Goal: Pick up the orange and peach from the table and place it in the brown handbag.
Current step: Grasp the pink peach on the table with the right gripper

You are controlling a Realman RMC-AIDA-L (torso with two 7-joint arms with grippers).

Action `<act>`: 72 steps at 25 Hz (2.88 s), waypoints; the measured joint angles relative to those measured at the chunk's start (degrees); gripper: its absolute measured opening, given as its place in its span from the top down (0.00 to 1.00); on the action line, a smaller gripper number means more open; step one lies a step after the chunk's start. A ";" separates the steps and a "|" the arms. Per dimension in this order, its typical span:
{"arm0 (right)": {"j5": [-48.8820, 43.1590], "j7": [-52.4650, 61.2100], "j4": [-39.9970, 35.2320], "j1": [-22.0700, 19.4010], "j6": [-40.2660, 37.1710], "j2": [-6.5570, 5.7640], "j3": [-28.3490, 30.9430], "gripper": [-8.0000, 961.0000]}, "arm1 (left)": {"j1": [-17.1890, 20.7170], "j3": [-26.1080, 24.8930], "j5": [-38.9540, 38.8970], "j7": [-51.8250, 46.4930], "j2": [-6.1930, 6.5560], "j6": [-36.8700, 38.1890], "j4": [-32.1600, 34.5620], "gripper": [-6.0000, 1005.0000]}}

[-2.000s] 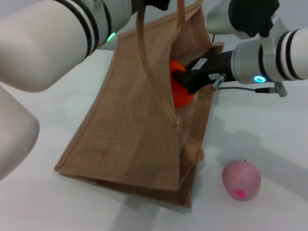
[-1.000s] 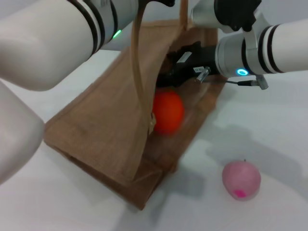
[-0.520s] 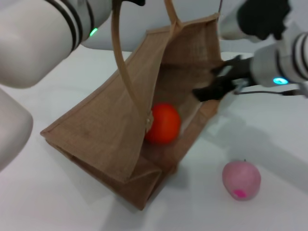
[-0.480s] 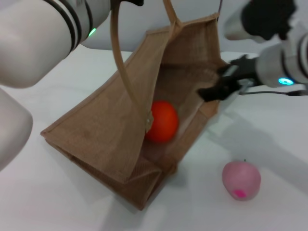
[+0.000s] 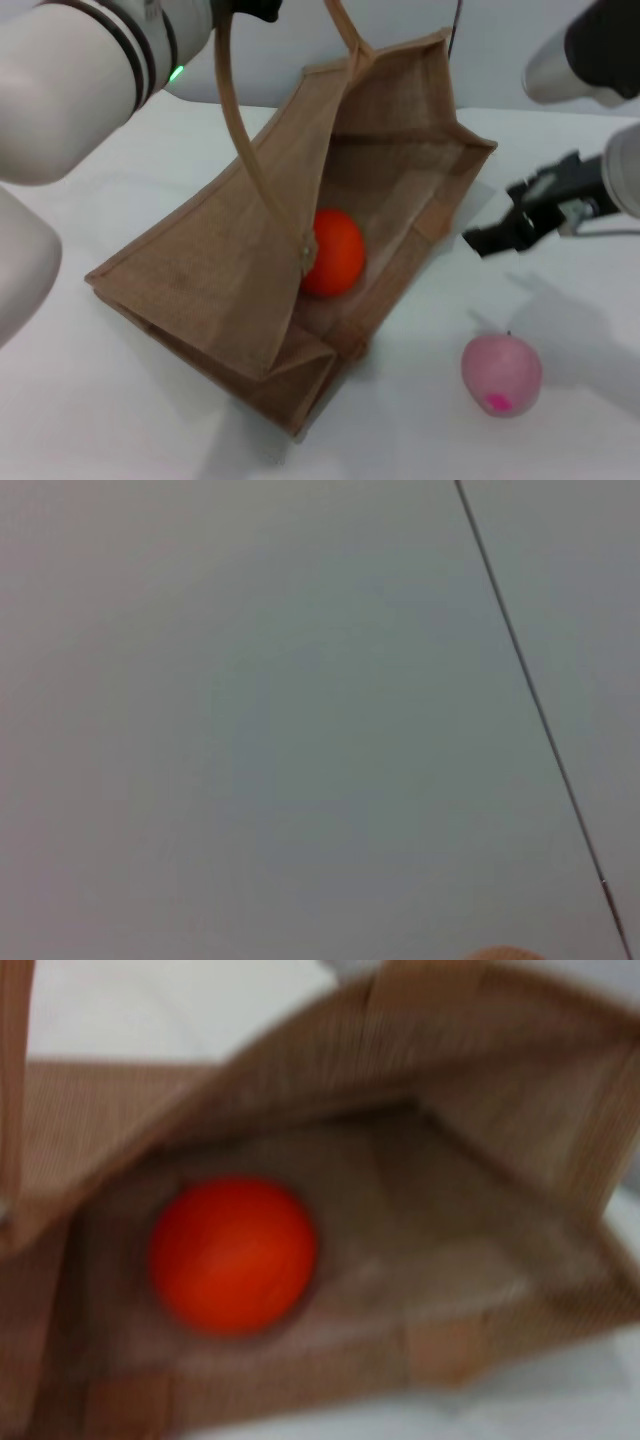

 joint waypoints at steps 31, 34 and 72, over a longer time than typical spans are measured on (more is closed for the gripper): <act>-0.59 0.46 17.87 5.40 9.88 -0.06 -4.13 0.21 | -0.59 0.27 1.64 0.15 0.43 2.66 -1.51 0.86; -0.63 0.46 19.37 5.92 8.67 -0.06 -4.10 0.21 | -0.78 0.29 1.65 0.15 0.42 2.66 -1.66 0.86; 4.07 -0.32 32.95 11.98 2.18 -0.03 -4.79 0.43 | -1.97 0.45 1.11 0.14 -0.02 2.57 -2.91 0.84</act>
